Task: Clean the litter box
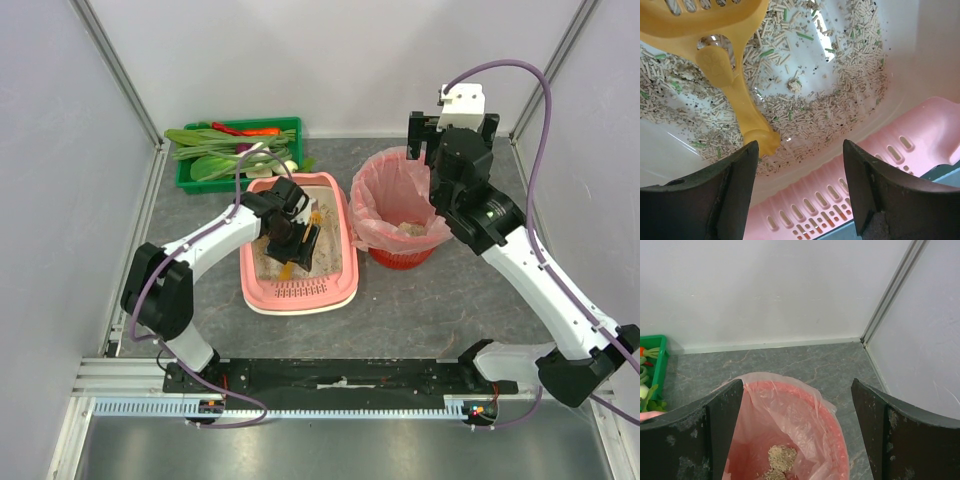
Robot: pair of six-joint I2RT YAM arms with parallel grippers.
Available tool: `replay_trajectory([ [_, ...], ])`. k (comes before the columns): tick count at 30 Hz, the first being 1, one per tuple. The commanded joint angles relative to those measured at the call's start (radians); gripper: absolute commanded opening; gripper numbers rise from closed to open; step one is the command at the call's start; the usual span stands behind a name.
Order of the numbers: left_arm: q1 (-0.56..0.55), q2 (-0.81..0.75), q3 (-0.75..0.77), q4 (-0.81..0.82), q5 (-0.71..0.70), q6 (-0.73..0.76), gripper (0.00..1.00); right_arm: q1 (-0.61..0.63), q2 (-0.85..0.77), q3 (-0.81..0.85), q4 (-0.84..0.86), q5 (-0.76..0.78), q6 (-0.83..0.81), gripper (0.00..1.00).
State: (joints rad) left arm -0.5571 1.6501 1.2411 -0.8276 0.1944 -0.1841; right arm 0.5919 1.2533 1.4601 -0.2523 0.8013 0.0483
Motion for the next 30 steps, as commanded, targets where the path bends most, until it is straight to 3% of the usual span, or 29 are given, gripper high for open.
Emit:
replay_trajectory([
  [1, -0.009, -0.018, -0.011, 0.022, 0.022, 0.071, 0.74, 0.005, -0.029, -0.009, -0.002, -0.008, 0.028, 0.98],
  [10, -0.040, -0.016, -0.063, 0.028, 0.004, 0.130, 0.73, 0.006, -0.051, -0.023, -0.011, -0.005, 0.058, 0.98],
  [25, -0.067, -0.038, -0.083, 0.033, -0.003, 0.103, 0.73, 0.008, -0.065, -0.038, -0.021, 0.003, 0.074, 0.98],
  [30, -0.072, -0.049, -0.060, 0.039, -0.042, 0.084, 0.78, 0.008, -0.061, -0.035, -0.021, 0.001, 0.074, 0.98],
])
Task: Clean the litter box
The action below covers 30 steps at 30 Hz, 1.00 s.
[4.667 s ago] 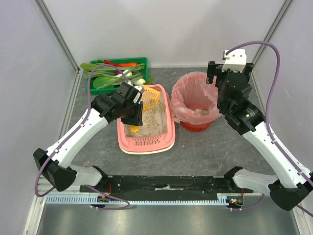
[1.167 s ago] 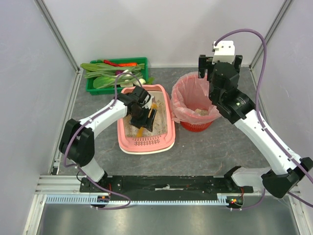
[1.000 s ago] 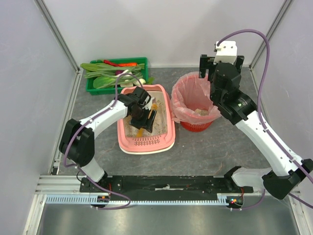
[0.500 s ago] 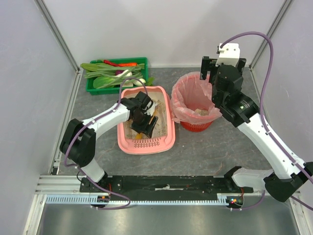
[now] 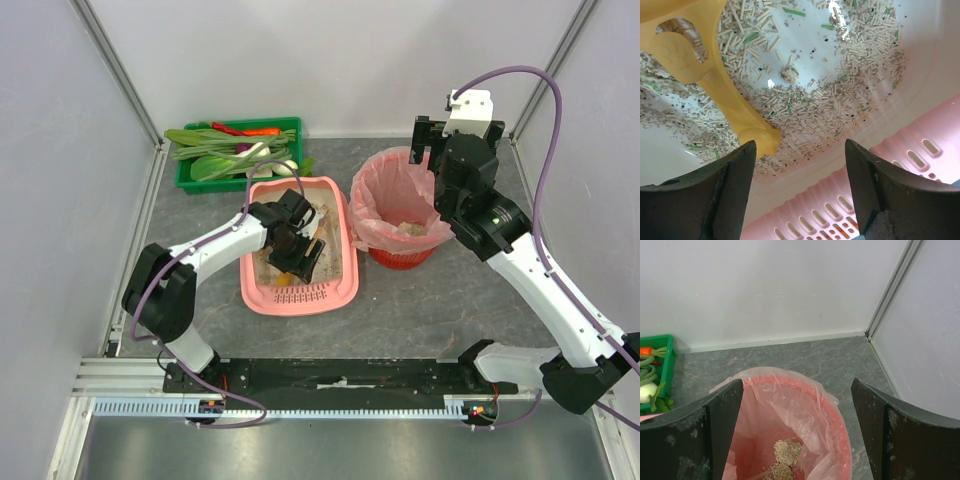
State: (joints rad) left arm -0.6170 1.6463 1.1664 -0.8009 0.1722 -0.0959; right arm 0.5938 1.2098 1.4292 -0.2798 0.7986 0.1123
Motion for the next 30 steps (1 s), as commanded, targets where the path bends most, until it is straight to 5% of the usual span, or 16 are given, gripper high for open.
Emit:
replay_trajectory([
  [1, -0.012, -0.045, 0.028, 0.008, -0.031, -0.011, 0.80, 0.008, -0.019, -0.003, 0.005, 0.004, 0.010, 0.98],
  [15, -0.012, -0.112, 0.226, 0.005, -0.123, -0.114, 0.93, 0.009, -0.013, 0.008, 0.005, 0.005, 0.003, 0.98],
  [23, -0.009, -0.310, 0.243, 0.137, -0.236, -0.125, 0.97, 0.009, -0.035, 0.005, 0.007, 0.040, 0.000, 0.98],
  [30, 0.123, -0.295, 0.383, 0.146, -0.227, -0.189, 0.99, -0.015, -0.121, -0.056, 0.007, 0.105, 0.038, 0.98],
])
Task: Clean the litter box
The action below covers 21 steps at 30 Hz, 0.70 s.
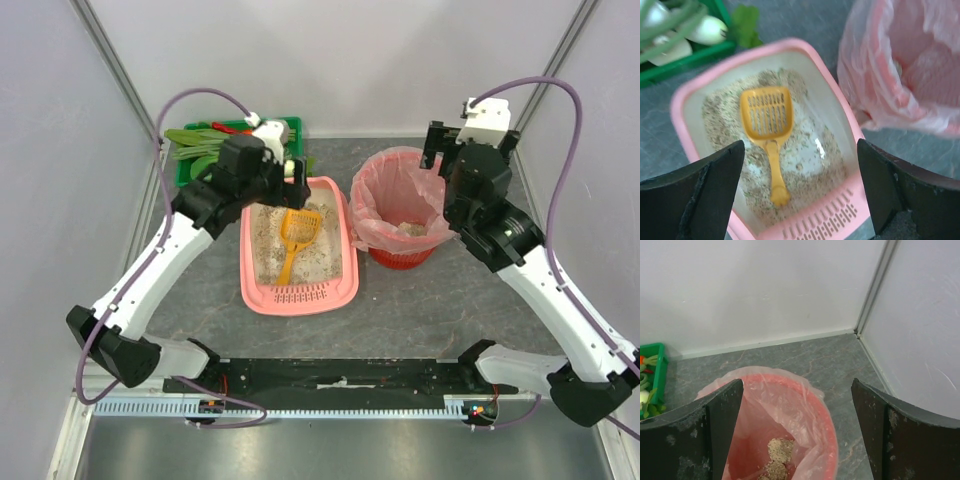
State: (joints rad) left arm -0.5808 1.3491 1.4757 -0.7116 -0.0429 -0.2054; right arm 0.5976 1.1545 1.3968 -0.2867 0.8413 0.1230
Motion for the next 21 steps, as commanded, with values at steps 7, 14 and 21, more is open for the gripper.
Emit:
replay_trajectory([
  [7, 0.222, -0.018, 0.187, 0.054, -0.087, -0.232, 0.99, -0.021, -0.140, -0.027, 0.006, 0.137, -0.019, 0.98],
  [14, 0.236, -0.113, 0.130, 0.067, -0.265, -0.293, 0.99, -0.021, -0.214, -0.077, -0.014, 0.159, -0.039, 0.98],
  [21, 0.236, -0.143, 0.117, 0.009, -0.319, -0.292, 0.99, -0.021, -0.230, -0.110, -0.022, 0.160, -0.026, 0.98],
])
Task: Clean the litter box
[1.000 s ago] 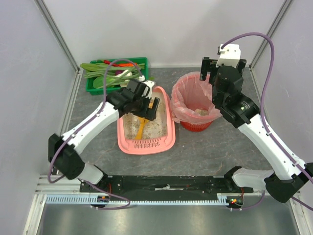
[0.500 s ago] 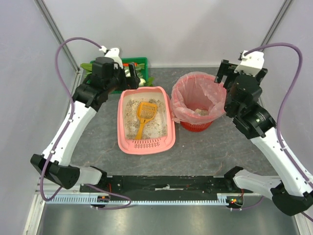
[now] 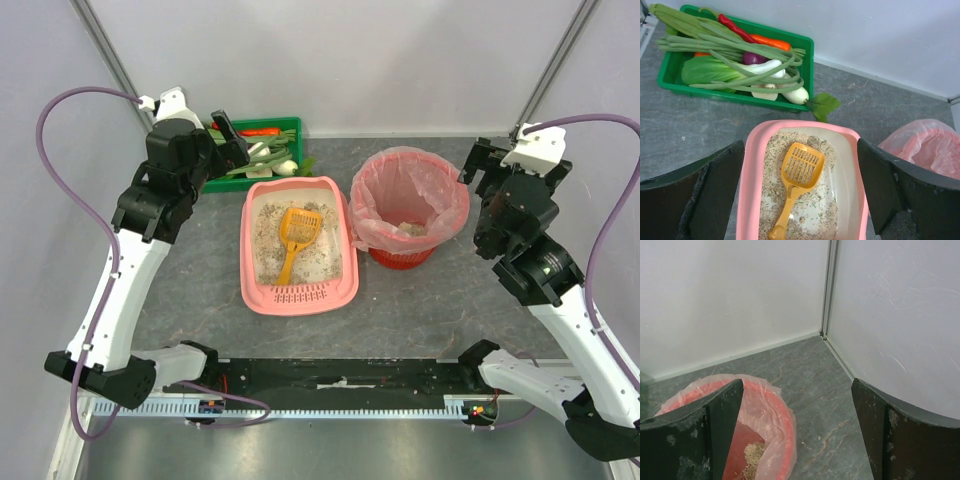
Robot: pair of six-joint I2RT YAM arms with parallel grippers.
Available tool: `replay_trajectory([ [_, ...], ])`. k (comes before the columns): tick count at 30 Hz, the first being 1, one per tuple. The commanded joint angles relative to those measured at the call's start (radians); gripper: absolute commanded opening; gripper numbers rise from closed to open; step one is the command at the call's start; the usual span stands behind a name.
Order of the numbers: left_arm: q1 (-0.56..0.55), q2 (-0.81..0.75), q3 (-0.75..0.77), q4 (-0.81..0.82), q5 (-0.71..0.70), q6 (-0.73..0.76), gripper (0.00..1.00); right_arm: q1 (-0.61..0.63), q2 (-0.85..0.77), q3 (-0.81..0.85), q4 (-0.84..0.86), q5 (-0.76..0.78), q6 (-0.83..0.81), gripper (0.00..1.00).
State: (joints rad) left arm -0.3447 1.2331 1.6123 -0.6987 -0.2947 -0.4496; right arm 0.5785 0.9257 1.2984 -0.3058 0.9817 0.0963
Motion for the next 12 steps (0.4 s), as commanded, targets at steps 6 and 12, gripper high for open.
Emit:
replay_trajectory([
  [6, -0.002, -0.035, -0.017, -0.005, -0.093, -0.043, 0.99, 0.000, -0.001, -0.028, -0.010, 0.008, 0.037, 0.98],
  [12, -0.002, -0.035, -0.015, -0.010, -0.086, -0.041, 0.99, -0.002, 0.009, -0.028, -0.016, 0.017, 0.045, 0.98],
])
